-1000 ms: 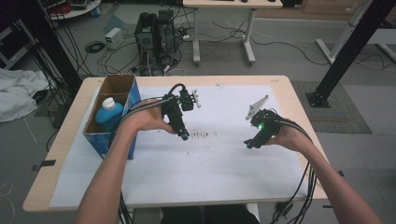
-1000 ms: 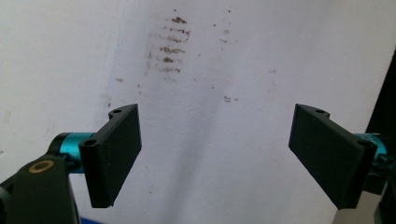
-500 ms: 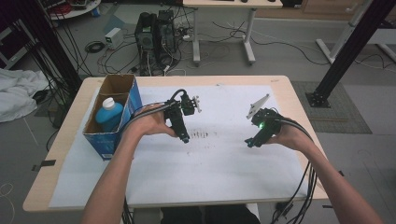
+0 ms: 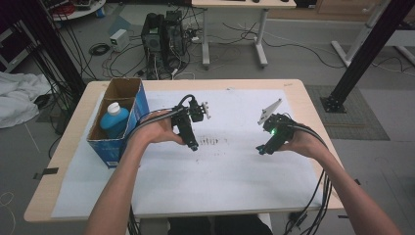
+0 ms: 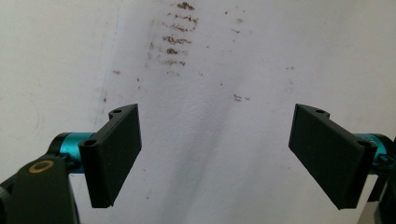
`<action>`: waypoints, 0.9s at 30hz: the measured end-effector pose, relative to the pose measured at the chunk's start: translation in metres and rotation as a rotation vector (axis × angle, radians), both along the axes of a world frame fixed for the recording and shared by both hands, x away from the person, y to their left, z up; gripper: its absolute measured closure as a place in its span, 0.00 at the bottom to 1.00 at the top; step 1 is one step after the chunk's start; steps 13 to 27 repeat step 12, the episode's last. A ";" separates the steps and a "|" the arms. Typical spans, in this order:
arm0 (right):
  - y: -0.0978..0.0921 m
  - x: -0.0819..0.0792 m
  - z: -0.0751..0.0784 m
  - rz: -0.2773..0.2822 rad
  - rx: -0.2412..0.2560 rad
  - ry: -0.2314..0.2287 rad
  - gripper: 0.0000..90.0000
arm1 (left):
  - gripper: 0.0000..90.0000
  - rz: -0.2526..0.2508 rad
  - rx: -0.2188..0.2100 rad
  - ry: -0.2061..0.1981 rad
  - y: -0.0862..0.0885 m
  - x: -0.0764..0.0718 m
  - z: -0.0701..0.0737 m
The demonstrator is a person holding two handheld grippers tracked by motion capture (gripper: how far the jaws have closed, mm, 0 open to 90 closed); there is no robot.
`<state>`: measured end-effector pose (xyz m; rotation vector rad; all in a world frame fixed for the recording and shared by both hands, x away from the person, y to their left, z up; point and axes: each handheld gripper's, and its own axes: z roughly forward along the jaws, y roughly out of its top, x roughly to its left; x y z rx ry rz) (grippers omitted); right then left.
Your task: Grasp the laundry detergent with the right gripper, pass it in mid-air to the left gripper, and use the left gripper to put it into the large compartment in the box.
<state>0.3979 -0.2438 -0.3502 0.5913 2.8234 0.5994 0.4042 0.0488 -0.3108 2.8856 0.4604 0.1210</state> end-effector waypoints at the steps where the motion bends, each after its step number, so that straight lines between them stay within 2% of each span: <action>1: 0.000 0.000 0.000 -0.002 0.000 0.000 0.15 | 0.19 0.004 -0.004 -0.002 0.000 -0.001 0.000; 9: 0.001 0.000 0.000 0.006 0.002 -0.006 0.14 | 0.19 0.002 -0.005 -0.003 0.001 -0.001 -0.002; 10: 0.001 0.001 0.000 0.021 0.008 -0.024 0.15 | 0.19 -0.002 -0.005 0.001 0.001 -0.002 -0.002; 12: 0.001 0.002 0.000 0.021 0.007 -0.028 0.14 | 0.19 0.002 -0.013 -0.003 0.002 -0.002 -0.003; 27: 0.001 0.002 0.000 0.021 0.007 -0.028 0.14 | 0.19 0.002 -0.013 -0.003 0.002 -0.002 -0.003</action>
